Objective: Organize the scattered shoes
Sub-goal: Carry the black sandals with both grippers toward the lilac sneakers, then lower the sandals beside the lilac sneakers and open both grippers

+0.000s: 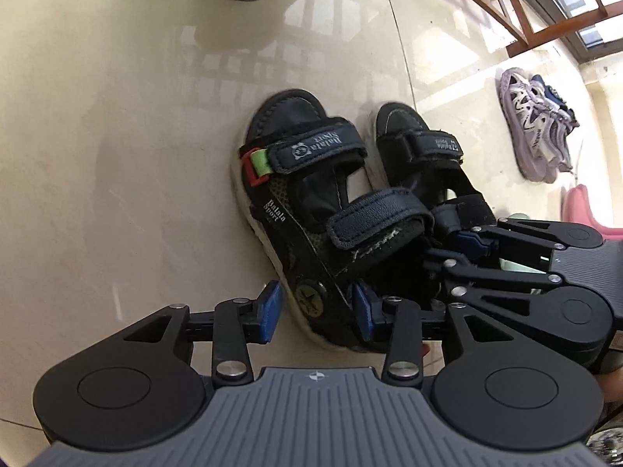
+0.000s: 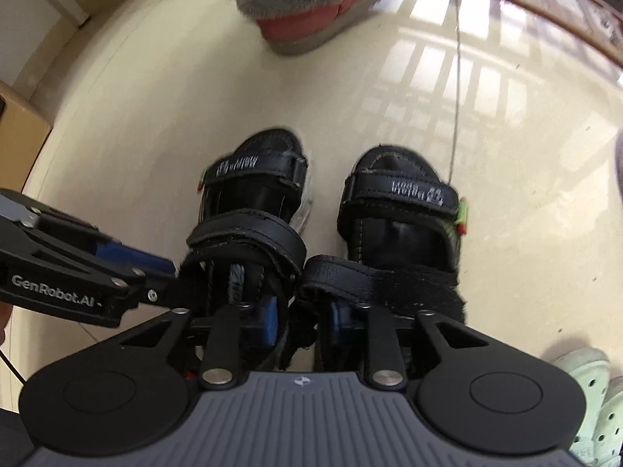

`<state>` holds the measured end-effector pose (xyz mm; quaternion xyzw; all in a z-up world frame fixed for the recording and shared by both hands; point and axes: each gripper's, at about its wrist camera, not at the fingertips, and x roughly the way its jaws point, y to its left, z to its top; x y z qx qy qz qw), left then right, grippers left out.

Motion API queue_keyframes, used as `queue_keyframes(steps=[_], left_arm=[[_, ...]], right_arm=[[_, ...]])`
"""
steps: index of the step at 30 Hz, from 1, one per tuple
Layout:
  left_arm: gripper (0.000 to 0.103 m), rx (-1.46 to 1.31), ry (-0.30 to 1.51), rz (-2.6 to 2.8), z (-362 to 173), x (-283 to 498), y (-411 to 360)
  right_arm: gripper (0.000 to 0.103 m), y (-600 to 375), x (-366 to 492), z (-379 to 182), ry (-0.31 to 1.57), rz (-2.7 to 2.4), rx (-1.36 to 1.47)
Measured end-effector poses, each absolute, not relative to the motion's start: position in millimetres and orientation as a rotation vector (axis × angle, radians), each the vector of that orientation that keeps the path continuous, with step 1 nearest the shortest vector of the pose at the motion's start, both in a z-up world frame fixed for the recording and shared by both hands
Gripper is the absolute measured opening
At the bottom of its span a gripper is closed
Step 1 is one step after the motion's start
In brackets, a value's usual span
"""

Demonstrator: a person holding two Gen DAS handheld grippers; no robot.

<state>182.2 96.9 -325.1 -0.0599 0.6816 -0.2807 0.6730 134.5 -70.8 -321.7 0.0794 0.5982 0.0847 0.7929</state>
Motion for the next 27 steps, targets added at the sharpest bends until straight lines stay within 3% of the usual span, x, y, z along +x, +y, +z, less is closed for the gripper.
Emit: queue_keyframes(steps=[15,27], left_arm=[[0.043,-0.093,1.411,-0.795,-300.2,202.8,-14.0],[0.043,-0.093,1.306,-0.832,-290.3,257.2,-93.8]], right_arm=[[0.025,-173.1,127.3,-277.7,1.127,-0.021,0.268],[0.025,-255.3,164.9,-286.4,1.023,-0.133,0.304]])
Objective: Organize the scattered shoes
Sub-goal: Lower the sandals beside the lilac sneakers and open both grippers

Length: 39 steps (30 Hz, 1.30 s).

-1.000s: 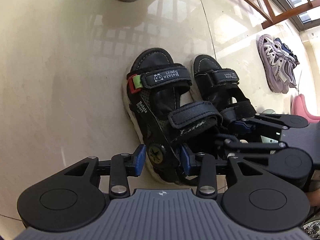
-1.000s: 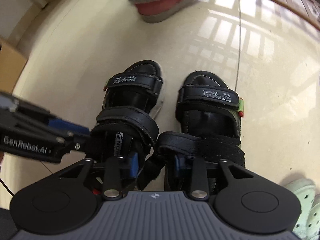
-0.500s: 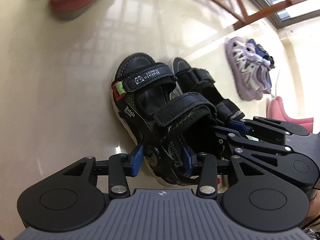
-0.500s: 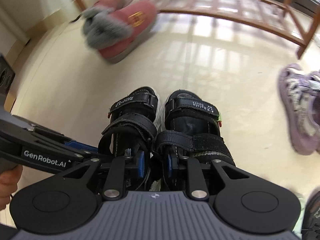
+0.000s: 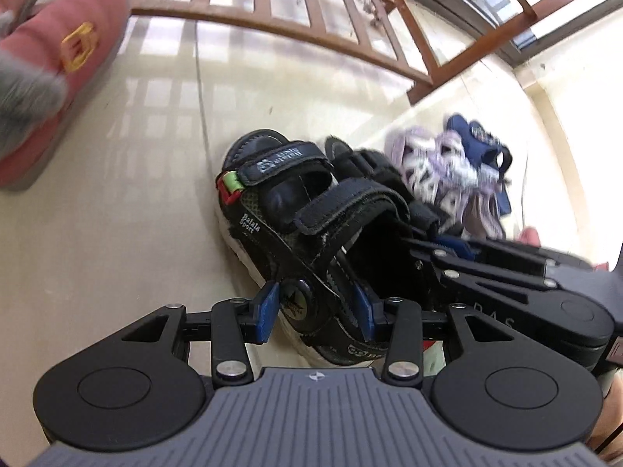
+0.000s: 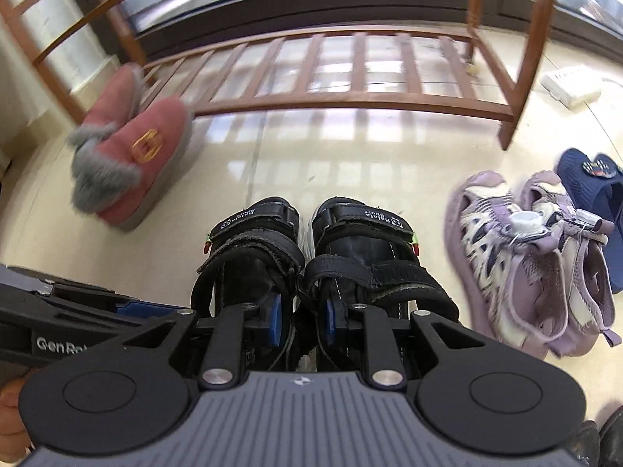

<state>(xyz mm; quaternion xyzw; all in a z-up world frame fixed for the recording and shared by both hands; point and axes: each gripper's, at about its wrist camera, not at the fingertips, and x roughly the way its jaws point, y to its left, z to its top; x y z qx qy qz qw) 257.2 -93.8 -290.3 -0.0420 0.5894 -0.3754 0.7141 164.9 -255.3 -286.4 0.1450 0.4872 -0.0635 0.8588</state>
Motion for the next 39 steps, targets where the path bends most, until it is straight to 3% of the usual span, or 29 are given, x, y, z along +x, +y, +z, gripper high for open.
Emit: queue_keyframes(steps=[7,10,14,17,20,39], left_arm=[[0.043,-0.098,1.332,-0.825,-305.3,276.0,-113.2],[0.043,-0.089,1.344,-0.817,-312.6,275.3,-112.4],[0.047,-0.05,1.305,-0.794,-308.9,274.5,-109.7],[0.057,-0.063,1.292,-0.786,-299.7,277.7,-100.3],[0.058,-0.08,1.284,-0.782,-289.7,278.2,-88.2],[0.062,-0.053,1.158,-0.665,-230.6,276.6,6.9]], right_arm=[[0.027,-276.3,183.0,-301.7,1.042,-0.152,0.309],[0.033,-277.1,183.2,-313.6,1.079,-0.151,0.311],[0.052,-272.3,181.5,-315.0,1.086,-0.152,0.302],[0.064,-268.9,178.5,-302.3,1.071,-0.167,0.293],[0.074,-263.1,172.6,-288.5,1.066,-0.175,0.292],[0.078,-170.1,190.7,-239.9,1.055,-0.024,0.182]])
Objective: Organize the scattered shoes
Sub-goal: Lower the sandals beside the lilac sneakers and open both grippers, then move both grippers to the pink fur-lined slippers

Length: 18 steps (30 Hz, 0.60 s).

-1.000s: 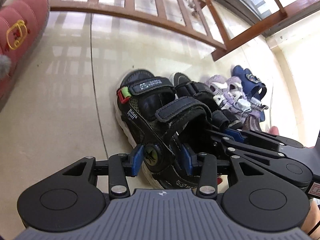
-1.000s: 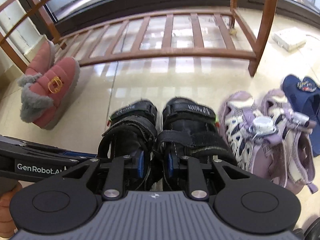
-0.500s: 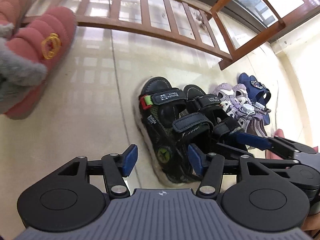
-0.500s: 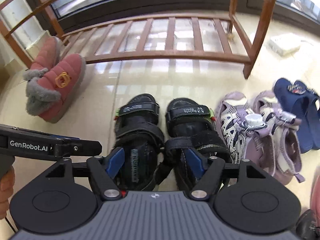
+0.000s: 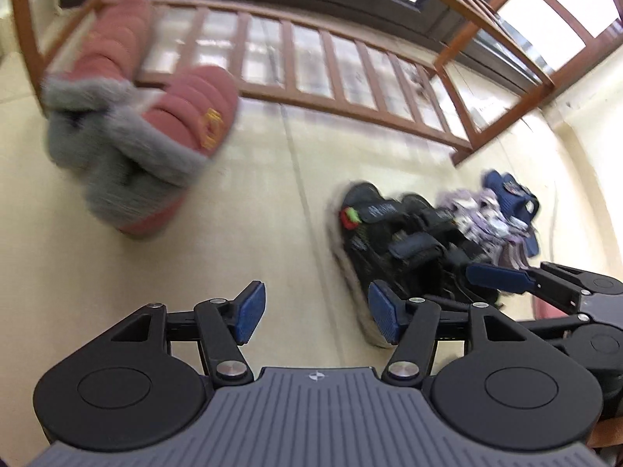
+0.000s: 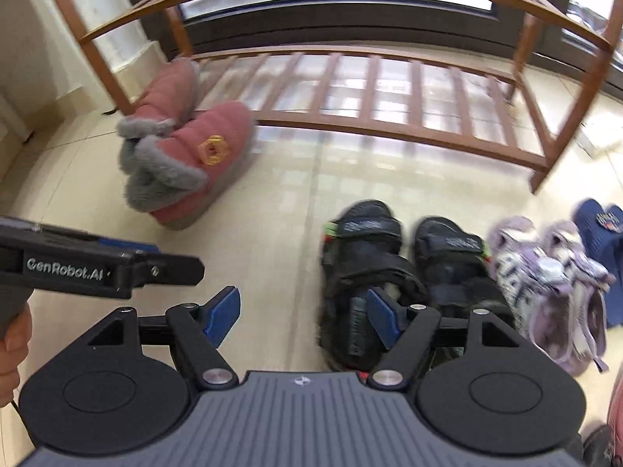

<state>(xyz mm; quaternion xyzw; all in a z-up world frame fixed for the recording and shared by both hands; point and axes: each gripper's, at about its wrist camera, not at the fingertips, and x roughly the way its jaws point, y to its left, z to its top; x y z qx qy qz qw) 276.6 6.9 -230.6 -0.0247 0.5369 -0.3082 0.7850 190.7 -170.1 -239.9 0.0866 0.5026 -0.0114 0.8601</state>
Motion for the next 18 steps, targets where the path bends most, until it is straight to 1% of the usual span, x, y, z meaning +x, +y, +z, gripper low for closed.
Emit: queue_keyframes(steps=[11,18], left_arm=[[0.062,-0.098,1.168,-0.523,-234.6,310.0,63.9],[0.062,-0.067,1.108,-0.414,-238.2,331.5,96.3]], right_arm=[[0.078,-126.7,233.1,-236.9,1.032,0.05,0.169],[0.078,-94.2,264.7,-237.7,1.036,0.107,0.096]])
